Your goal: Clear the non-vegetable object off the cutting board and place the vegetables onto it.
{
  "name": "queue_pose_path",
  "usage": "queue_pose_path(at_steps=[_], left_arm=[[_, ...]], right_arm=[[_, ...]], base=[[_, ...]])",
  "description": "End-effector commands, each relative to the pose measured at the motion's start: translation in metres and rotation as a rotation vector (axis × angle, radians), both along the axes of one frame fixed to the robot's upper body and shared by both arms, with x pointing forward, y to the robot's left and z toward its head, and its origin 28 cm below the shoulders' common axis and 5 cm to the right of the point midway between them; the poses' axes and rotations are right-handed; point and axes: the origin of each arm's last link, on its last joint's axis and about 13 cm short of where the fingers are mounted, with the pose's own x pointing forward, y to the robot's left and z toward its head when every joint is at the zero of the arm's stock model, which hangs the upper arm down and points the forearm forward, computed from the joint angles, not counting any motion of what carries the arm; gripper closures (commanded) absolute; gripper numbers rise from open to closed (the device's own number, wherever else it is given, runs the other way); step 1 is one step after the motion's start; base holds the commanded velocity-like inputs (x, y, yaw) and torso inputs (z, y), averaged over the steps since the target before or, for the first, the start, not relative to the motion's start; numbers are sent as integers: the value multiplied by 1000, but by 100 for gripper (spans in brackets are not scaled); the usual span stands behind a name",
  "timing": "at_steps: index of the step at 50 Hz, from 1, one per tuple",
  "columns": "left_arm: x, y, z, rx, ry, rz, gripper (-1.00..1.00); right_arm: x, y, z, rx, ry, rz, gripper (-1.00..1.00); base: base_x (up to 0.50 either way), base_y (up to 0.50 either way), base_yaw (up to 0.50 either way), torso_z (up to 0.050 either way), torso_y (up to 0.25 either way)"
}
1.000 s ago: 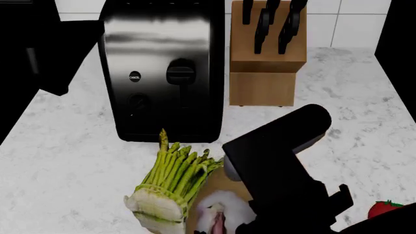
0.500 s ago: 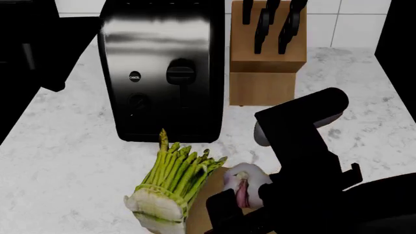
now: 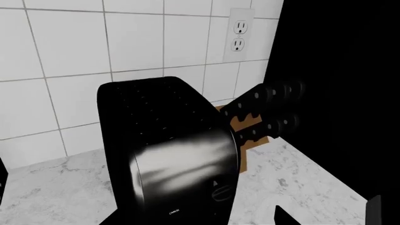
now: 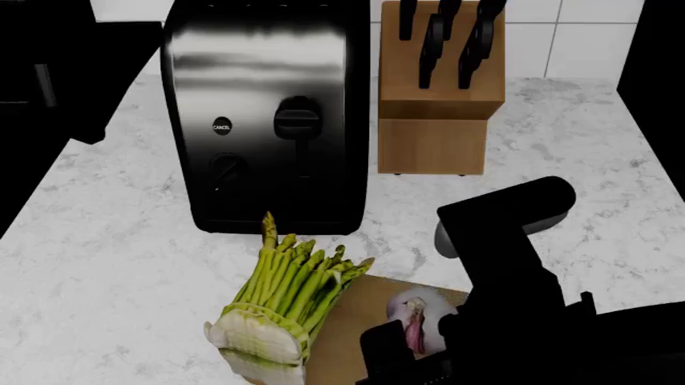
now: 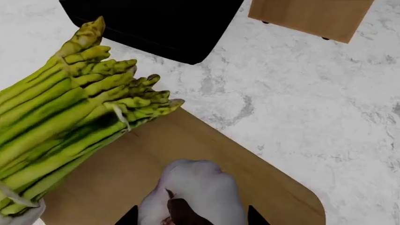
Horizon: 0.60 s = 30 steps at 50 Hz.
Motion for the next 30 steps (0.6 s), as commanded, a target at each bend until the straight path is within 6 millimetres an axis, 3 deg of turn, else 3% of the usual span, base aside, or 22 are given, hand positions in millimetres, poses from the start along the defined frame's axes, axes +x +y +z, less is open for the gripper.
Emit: queue_pose_path(at_steps=[1,10,11,19,30], left_arm=[[0,1,0,-6,-1,1,-100],[-1,2,1,-14,-6,2,-100],[-1,2,1,-15,-6,2,-100],[-1,2,2,-14,-4,4,-100],[-5,3,5,-17,-12,3,-100]], right_arm=[[1,-2,-11,-9,16,2,100],[0,-3,-10,-11,16,-5,100],[-1,-3,-9,-13,13,-6,-100],[-6,-3,0,-27,-4,2,-100],[-33,6,48,-88,-141,35,-100]], base=[[0,0,0,0,0],[0,0,0,0,0],[0,0,0,0,0],[0,0,0,0,0],[0,0,0,0,0]])
